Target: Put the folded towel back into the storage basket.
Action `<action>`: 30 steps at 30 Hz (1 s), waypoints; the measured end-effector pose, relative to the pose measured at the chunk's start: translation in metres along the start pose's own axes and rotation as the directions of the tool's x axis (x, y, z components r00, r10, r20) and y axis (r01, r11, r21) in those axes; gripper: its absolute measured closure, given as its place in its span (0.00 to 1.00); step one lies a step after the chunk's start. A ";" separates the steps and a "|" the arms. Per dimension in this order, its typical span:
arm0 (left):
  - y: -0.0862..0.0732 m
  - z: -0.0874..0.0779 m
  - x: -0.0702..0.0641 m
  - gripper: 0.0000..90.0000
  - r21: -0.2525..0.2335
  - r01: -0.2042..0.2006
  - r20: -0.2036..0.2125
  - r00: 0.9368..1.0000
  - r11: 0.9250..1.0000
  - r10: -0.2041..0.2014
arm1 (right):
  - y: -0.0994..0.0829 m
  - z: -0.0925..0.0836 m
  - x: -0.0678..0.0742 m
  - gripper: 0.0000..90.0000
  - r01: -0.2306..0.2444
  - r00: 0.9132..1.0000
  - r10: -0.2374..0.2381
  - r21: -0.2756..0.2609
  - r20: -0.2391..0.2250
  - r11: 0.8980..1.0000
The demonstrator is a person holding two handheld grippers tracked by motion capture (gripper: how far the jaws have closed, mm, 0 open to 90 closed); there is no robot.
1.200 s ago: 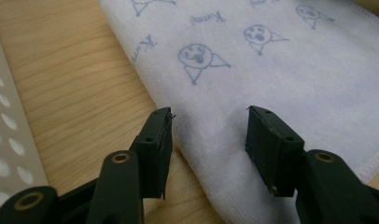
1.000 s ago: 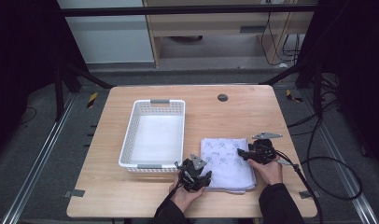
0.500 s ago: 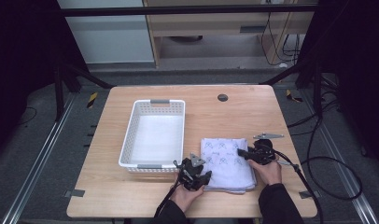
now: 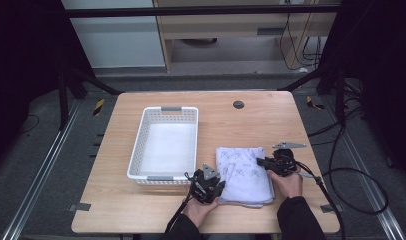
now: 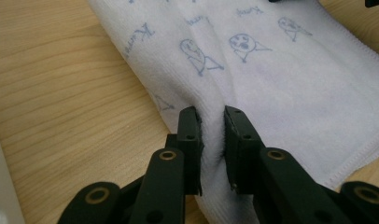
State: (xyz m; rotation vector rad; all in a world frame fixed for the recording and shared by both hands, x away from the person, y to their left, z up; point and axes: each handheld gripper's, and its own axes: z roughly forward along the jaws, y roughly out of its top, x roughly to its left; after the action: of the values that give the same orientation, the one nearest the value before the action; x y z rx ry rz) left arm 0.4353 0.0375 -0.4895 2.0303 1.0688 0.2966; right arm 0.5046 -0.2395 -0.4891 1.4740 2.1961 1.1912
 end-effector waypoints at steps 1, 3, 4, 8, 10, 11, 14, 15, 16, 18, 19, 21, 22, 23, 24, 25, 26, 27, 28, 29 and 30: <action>0.000 -0.001 0.000 0.86 -0.005 0.000 0.003 1.000 1.000 0.000 | 0.001 -0.002 0.000 0.87 -0.002 1.000 0.002 -0.007 -0.003 1.000; 0.001 -0.003 0.000 0.86 -0.018 0.003 0.008 1.000 1.000 -0.003 | 0.002 -0.007 0.001 0.87 -0.010 1.000 0.009 -0.020 -0.012 1.000; 0.001 -0.003 0.000 0.86 -0.018 0.003 0.008 1.000 1.000 -0.003 | 0.002 -0.007 0.001 0.87 -0.010 1.000 0.009 -0.020 -0.012 1.000; 0.004 -0.008 -0.002 0.86 -0.043 -0.006 0.013 1.000 0.999 0.007 | 0.008 -0.020 0.007 0.88 0.005 1.000 -0.007 -0.070 -0.025 0.998; 0.007 -0.012 -0.005 0.86 -0.061 -0.016 0.019 1.000 0.998 0.017 | 0.010 -0.025 0.009 0.88 0.011 1.000 -0.013 -0.091 -0.027 0.996; 0.008 -0.014 -0.005 0.86 -0.069 -0.020 0.019 1.000 0.997 0.021 | 0.012 -0.029 0.011 0.88 0.011 1.000 -0.014 -0.100 -0.028 0.995; 0.013 -0.020 -0.007 0.86 -0.082 -0.030 0.021 0.999 0.996 0.032 | 0.015 -0.037 0.012 0.88 0.018 0.999 -0.021 -0.124 -0.026 0.992; 0.013 -0.020 -0.007 0.86 -0.082 -0.030 0.021 0.999 0.996 0.032 | 0.015 -0.037 0.012 0.88 0.018 0.999 -0.021 -0.124 -0.026 0.992; 0.015 -0.023 -0.007 0.86 -0.089 -0.035 0.023 0.999 0.995 0.037 | 0.017 -0.039 0.013 0.88 0.015 0.999 -0.018 -0.129 -0.026 0.991; 0.020 -0.028 -0.008 0.86 -0.101 -0.049 0.026 0.998 0.994 0.052 | 0.020 -0.044 0.015 0.88 0.021 0.999 -0.025 -0.146 -0.022 0.989; 0.022 -0.030 -0.009 0.86 -0.105 -0.053 0.026 0.998 0.993 0.056 | 0.021 -0.046 0.015 0.88 0.019 0.999 -0.023 -0.150 -0.022 0.988; 0.024 -0.032 -0.009 0.86 -0.109 -0.056 0.027 0.998 0.992 0.059 | 0.023 -0.049 0.017 0.88 0.017 0.999 -0.021 -0.163 -0.024 0.986; 0.027 -0.036 -0.008 0.86 -0.118 -0.057 0.029 0.998 0.991 0.061 | 0.024 -0.051 0.018 0.88 0.017 0.999 -0.022 -0.172 -0.026 0.985; 0.027 -0.036 -0.008 0.86 -0.118 -0.057 0.029 0.998 0.991 0.061 | 0.026 -0.053 0.018 0.88 0.023 0.999 -0.027 -0.177 -0.023 0.984; 0.030 -0.040 -0.008 0.86 -0.128 -0.059 0.032 0.997 0.990 0.064 | 0.027 -0.056 0.020 0.88 0.020 0.999 -0.024 -0.182 -0.023 0.983; 0.032 -0.042 -0.008 0.86 -0.134 -0.056 0.032 0.998 0.989 0.061 | 0.028 -0.058 0.021 0.88 0.022 0.999 -0.027 -0.189 -0.022 0.982; 0.033 -0.044 -0.008 0.86 -0.137 -0.060 0.033 0.997 0.989 0.065 | 0.030 -0.060 0.022 0.88 0.023 0.999 -0.028 -0.198 -0.023 0.980; 0.035 -0.046 -0.008 0.86 -0.141 -0.063 0.032 0.997 0.988 0.068 | 0.031 -0.061 0.023 0.88 0.027 0.999 -0.032 -0.204 -0.021 0.979; 0.037 -0.048 -0.008 0.86 -0.148 -0.065 0.030 0.997 0.987 0.070 | 0.033 -0.063 0.024 0.88 0.033 0.999 -0.037 -0.210 -0.014 0.977; 0.038 -0.050 -0.009 0.86 -0.151 -0.069 0.029 0.997 0.986 0.074 | 0.034 -0.065 0.025 0.88 0.032 0.999 -0.036 -0.217 -0.014 0.976; 0.040 -0.052 -0.009 0.86 -0.154 -0.070 0.028 0.997 0.986 0.076 | 0.036 -0.066 0.026 0.88 0.032 0.999 -0.036 -0.222 -0.011 0.974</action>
State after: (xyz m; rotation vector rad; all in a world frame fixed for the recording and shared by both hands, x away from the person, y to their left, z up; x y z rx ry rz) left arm 0.4260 0.0465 -0.4249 1.9325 0.9235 0.3693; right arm 0.4770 -0.2439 -0.4145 1.3358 2.0117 1.3894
